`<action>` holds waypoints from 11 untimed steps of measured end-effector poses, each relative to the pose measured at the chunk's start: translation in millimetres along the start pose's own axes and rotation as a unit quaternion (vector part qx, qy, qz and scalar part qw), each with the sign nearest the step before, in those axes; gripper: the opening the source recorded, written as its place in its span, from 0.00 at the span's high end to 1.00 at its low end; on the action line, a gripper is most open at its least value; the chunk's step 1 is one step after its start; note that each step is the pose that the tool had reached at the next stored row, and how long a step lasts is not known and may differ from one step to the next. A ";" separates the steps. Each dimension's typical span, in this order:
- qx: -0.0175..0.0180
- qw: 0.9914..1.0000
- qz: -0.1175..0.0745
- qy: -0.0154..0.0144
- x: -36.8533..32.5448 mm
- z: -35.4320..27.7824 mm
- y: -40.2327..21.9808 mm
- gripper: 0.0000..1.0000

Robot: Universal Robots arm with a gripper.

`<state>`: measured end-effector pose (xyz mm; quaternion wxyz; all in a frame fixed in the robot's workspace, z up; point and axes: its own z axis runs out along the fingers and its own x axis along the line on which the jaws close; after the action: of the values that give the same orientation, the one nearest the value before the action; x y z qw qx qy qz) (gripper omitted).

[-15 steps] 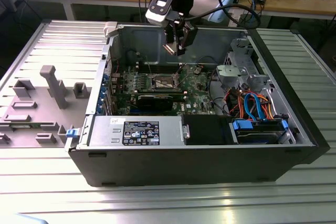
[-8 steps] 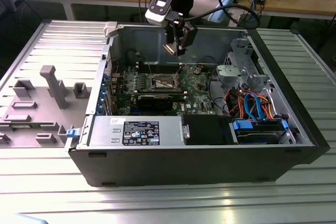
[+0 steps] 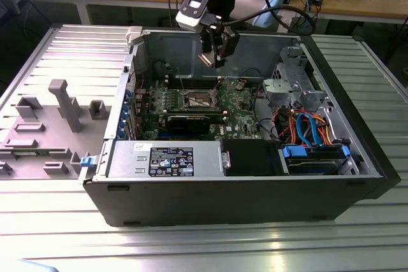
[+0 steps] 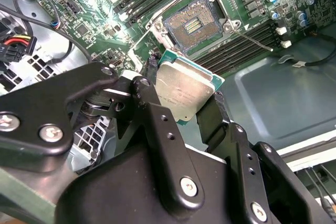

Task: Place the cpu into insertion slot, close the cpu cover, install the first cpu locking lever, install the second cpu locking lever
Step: 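Place the cpu into insertion slot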

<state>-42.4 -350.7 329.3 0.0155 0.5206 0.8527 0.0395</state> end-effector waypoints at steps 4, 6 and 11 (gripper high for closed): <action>0.000 1.000 0.004 0.000 0.0 0.2 0.0 0.45; 0.000 1.000 0.005 0.000 0.0 0.2 0.0 0.45; 0.000 1.000 0.009 -0.001 0.0 0.3 0.0 0.45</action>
<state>-42.4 -350.7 329.0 0.0159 0.5281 0.8481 0.0394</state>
